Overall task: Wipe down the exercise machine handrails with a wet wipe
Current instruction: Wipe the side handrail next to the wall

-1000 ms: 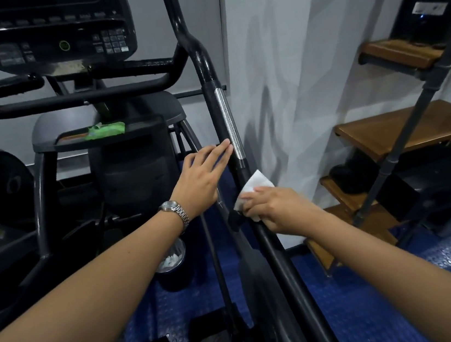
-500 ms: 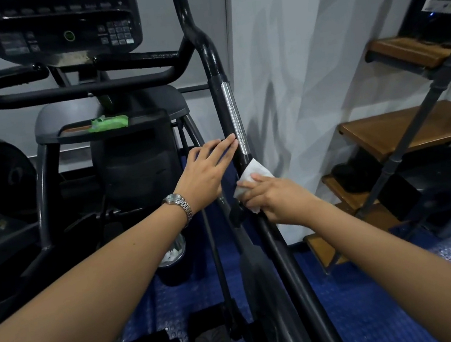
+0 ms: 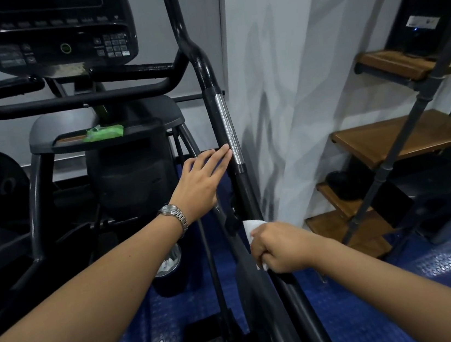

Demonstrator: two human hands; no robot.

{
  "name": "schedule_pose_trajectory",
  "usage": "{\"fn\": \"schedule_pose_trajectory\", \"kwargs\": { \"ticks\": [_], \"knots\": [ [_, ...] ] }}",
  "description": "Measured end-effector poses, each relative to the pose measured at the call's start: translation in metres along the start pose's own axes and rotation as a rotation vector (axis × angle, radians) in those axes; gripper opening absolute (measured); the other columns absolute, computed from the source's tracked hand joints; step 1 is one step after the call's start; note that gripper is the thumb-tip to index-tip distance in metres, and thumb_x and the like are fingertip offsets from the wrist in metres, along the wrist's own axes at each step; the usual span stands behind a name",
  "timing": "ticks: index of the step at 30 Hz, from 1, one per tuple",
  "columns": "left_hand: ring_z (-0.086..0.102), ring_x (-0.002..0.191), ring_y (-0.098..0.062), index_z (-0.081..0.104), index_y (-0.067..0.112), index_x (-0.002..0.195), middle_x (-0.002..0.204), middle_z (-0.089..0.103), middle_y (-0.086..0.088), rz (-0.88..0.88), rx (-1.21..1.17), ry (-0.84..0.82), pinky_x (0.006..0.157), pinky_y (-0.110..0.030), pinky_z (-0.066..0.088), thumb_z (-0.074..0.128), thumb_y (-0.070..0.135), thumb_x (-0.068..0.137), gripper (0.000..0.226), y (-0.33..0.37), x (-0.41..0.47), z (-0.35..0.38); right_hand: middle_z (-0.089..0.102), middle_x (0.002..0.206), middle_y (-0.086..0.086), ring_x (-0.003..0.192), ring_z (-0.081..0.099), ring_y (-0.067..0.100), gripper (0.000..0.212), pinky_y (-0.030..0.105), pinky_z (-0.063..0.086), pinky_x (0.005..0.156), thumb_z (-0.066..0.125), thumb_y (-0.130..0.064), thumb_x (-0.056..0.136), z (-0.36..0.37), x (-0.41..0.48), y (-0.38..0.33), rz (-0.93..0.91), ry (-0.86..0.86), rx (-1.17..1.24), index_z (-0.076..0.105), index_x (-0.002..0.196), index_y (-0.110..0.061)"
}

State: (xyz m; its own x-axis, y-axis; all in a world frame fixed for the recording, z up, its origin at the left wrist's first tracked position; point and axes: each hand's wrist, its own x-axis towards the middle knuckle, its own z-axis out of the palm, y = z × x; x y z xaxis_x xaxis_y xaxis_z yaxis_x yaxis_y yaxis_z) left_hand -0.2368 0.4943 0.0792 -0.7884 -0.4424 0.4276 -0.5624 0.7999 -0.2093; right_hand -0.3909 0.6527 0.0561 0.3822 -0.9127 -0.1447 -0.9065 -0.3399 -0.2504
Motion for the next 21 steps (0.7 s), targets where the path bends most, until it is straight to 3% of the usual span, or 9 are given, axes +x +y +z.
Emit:
{"fn": "schedule_pose_trajectory", "kwargs": {
  "ticks": [2, 6, 8, 10, 12, 14, 17, 19, 21],
  "knots": [
    [0.037, 0.128, -0.025, 0.033, 0.012, 0.145, 0.152, 0.031, -0.003, 0.004, 0.016, -0.005, 0.097, -0.042, 0.039, 0.061, 0.003, 0.067, 0.084, -0.001, -0.001, -0.001, 0.068, 0.076, 0.005, 0.080, 0.058, 0.023, 0.025, 0.033, 0.051, 0.073, 0.047, -0.010, 0.067, -0.004, 0.014, -0.003, 0.012, -0.003, -0.108, 0.071, 0.071, -0.012],
    [0.036, 0.128, -0.024, 0.033, 0.013, 0.145, 0.152, 0.031, -0.002, 0.016, 0.032, -0.016, 0.096, -0.042, 0.038, 0.060, 0.005, 0.069, 0.081, -0.004, 0.000, -0.003, 0.061, 0.051, 0.008, 0.066, 0.053, 0.026, 0.010, 0.029, 0.040, 0.095, 0.056, -0.005, 0.059, 0.001, 0.029, -0.005, -0.093, -0.009, -0.304, 0.065, 0.055, -0.007],
    [0.037, 0.128, -0.025, 0.032, 0.013, 0.146, 0.152, 0.031, -0.001, 0.019, 0.032, -0.019, 0.097, -0.042, 0.038, 0.060, 0.006, 0.068, 0.082, -0.005, 0.001, -0.004, 0.065, 0.067, 0.014, 0.072, 0.048, 0.021, 0.013, 0.020, 0.032, 0.083, 0.054, -0.003, 0.070, 0.004, 0.018, -0.010, -0.044, -0.047, -0.264, 0.066, 0.066, -0.001],
    [0.038, 0.129, -0.025, 0.032, 0.013, 0.146, 0.152, 0.031, -0.001, 0.021, 0.031, -0.020, 0.097, -0.042, 0.038, 0.061, 0.006, 0.068, 0.083, -0.005, 0.000, -0.003, 0.066, 0.084, 0.014, 0.078, 0.037, 0.012, 0.018, 0.024, 0.037, 0.072, 0.048, -0.003, 0.077, 0.004, 0.008, -0.015, 0.021, -0.174, -0.154, 0.065, 0.074, -0.001],
    [0.038, 0.129, -0.025, 0.033, 0.013, 0.146, 0.152, 0.031, -0.001, 0.020, 0.030, -0.018, 0.097, -0.042, 0.038, 0.061, 0.006, 0.067, 0.083, -0.004, 0.000, -0.003, 0.067, 0.090, 0.010, 0.083, 0.040, 0.010, 0.025, 0.023, 0.039, 0.072, 0.046, -0.003, 0.076, -0.002, 0.006, -0.015, 0.009, -0.170, -0.069, 0.071, 0.081, -0.005],
    [0.038, 0.128, -0.025, 0.032, 0.013, 0.146, 0.152, 0.031, -0.002, 0.021, 0.027, -0.015, 0.096, -0.042, 0.039, 0.061, 0.005, 0.067, 0.084, -0.003, 0.000, -0.003, 0.069, 0.089, 0.006, 0.095, 0.051, 0.015, 0.030, 0.024, 0.042, 0.086, 0.044, -0.008, 0.073, -0.004, 0.013, -0.003, -0.051, -0.046, -0.085, 0.073, 0.081, -0.009],
    [0.038, 0.128, -0.025, 0.032, 0.012, 0.146, 0.152, 0.031, -0.002, 0.019, 0.031, -0.011, 0.096, -0.042, 0.039, 0.061, 0.004, 0.067, 0.084, -0.003, 0.001, -0.002, 0.071, 0.108, -0.002, 0.123, 0.051, 0.012, 0.037, 0.021, 0.023, 0.111, 0.039, -0.012, 0.077, -0.006, 0.017, 0.016, -0.094, 0.093, -0.113, 0.075, 0.087, -0.014],
    [0.038, 0.128, -0.025, 0.032, 0.012, 0.146, 0.152, 0.030, -0.002, 0.018, 0.031, -0.011, 0.096, -0.043, 0.039, 0.061, 0.004, 0.067, 0.084, -0.004, 0.001, -0.001, 0.066, 0.121, -0.005, 0.134, 0.039, 0.005, 0.039, 0.021, 0.010, 0.116, 0.041, -0.009, 0.077, -0.003, 0.007, 0.019, -0.076, 0.118, -0.013, 0.074, 0.096, -0.015],
    [0.038, 0.128, -0.025, 0.033, 0.012, 0.145, 0.152, 0.031, -0.003, 0.018, 0.027, -0.007, 0.096, -0.043, 0.040, 0.062, 0.004, 0.066, 0.085, -0.004, 0.001, -0.001, 0.066, 0.122, -0.008, 0.134, 0.037, 0.001, 0.045, 0.021, 0.012, 0.117, 0.037, -0.011, 0.075, 0.000, -0.006, 0.018, -0.070, 0.116, 0.119, 0.075, 0.099, -0.017]
  ]
}}
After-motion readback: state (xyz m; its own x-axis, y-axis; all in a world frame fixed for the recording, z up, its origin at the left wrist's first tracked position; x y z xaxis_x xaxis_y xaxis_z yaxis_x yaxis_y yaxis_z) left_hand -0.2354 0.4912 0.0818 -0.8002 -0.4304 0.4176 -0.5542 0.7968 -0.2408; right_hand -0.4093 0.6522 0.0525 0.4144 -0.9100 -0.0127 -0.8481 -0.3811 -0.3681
